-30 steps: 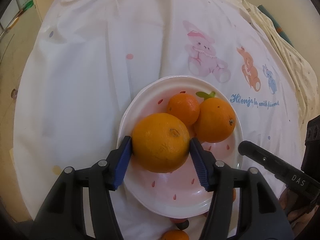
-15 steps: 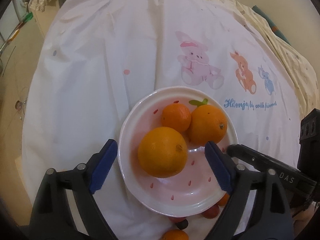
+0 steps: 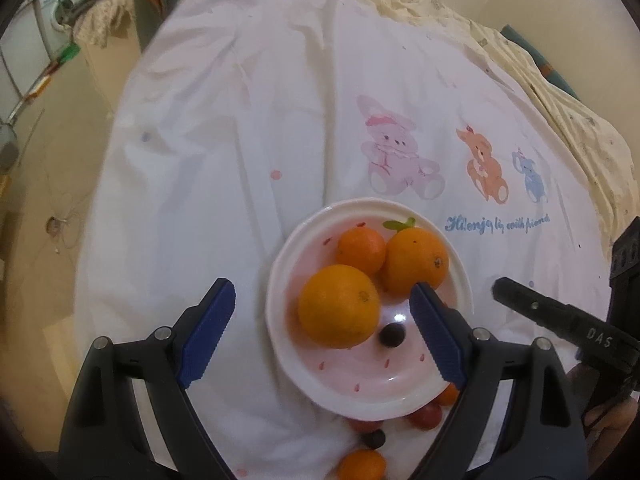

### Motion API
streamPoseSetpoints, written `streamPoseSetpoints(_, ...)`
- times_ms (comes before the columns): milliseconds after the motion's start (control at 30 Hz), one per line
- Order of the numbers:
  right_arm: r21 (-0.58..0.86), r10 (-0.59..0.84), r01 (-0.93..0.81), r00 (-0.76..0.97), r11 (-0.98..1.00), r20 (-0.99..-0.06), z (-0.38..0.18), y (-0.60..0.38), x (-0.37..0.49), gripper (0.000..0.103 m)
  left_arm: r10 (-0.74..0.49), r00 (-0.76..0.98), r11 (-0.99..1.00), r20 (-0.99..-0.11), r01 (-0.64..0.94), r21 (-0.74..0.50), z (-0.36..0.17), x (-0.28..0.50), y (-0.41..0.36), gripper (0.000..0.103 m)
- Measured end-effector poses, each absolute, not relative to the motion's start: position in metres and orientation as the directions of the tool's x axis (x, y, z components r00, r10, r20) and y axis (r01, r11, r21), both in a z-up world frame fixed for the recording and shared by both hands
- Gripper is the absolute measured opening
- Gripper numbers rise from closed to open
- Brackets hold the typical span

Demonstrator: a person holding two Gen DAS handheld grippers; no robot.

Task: Organize fruits
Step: 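Lower the dark tomato and the large orange onto the plate, opening both tools, then withdraw both tools up from the plate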

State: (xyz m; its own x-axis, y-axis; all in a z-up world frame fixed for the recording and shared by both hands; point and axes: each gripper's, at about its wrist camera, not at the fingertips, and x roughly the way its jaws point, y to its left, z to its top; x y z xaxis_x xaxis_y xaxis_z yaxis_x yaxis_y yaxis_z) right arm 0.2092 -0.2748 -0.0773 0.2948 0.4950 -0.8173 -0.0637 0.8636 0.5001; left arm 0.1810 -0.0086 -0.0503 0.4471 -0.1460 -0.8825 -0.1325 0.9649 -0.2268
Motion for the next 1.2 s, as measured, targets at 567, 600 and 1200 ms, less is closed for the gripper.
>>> streamPoseSetpoints(567, 0.441, 0.466, -0.162, 0.412, 0.883, -0.783, -0.026, -0.277, 0.144, 0.089, -0.154, 0.499, 0.971, -0.853, -0.080, -0.223, -0.010, 0.118, 0.000, 0.087)
streamPoseSetpoints(600, 0.440, 0.466, -0.163, 0.416, 0.883, -0.781, -0.025, -0.277, 0.139, 0.088, -0.157, 0.504, 0.970, -0.849, -0.084, -0.229, -0.008, 0.115, 0.002, 0.087)
streamPoseSetpoints(1200, 0.440, 0.412, -0.037, 0.427, 0.897, -0.805, -0.034, -0.296, 0.084, 0.088, -0.137, 0.506, 0.978, -0.851, -0.068, -0.197, -0.017, 0.073, -0.004, 0.087)
